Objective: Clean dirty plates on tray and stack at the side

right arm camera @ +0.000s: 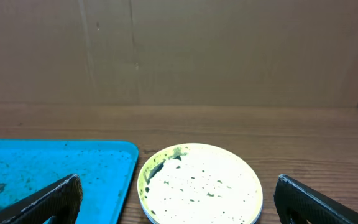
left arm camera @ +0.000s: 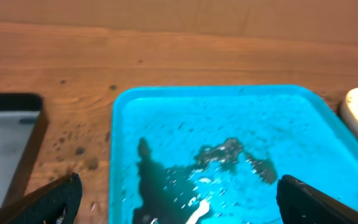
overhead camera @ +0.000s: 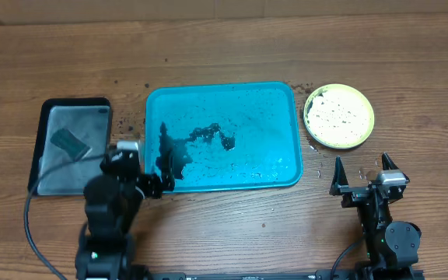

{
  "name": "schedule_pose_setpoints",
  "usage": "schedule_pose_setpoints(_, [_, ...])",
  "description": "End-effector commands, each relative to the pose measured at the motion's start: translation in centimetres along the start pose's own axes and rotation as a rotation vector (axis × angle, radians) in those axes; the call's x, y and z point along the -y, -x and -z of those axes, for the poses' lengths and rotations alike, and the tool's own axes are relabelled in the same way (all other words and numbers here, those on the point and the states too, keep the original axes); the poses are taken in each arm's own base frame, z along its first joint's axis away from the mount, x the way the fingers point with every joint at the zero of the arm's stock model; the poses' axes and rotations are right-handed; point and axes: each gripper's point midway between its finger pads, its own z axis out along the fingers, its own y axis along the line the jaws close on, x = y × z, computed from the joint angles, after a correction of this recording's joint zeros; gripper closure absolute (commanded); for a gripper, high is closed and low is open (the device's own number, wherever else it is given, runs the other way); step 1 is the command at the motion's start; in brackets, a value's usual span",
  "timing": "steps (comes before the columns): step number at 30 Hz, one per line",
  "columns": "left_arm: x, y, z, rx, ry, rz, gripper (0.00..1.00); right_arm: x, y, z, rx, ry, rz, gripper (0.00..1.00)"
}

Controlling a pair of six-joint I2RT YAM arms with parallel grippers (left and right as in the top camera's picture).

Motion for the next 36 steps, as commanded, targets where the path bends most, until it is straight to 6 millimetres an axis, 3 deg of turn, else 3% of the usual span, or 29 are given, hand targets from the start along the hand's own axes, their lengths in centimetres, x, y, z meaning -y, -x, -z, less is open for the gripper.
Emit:
schedule_pose_setpoints(1, [-1.7,-1.5,0.5,0.049,0.09,-0.028,0.0,0.0,-0.2,0.0,0.002,0.002,0.003,0.0])
schedule_pose_setpoints(10, [-3.4,-1.8,1.6,0.308,0.174,-0.039,0.0,0.0,-0.2,0.0,0.002,0.002,0.003,0.0])
schedule_pose_setpoints(16, [-3.8,-1.5,2.5,0.343,0.204,-0.08,0.0,0.0,-0.2,0.0,0.002,0.002,0.003,0.0])
schedule_pose_setpoints(19, [-4.3,-3.3,2.3,0.265,0.226,-0.108,0.0,0.0,-0.2,0.0,0.002,0.002,0.003,0.0])
schedule_pose_setpoints(29, [-4.3,-1.9,3.2,0.335,0.236,-0.148,0.0,0.0,-0.2,0.0,0.002,0.002,0.003,0.0])
schedule_pose_setpoints(36, [-4.3,-1.9,3.1,0.332,0.234,-0.149,0.0,0.0,-0.2,0.0,0.002,0.002,0.003,0.0])
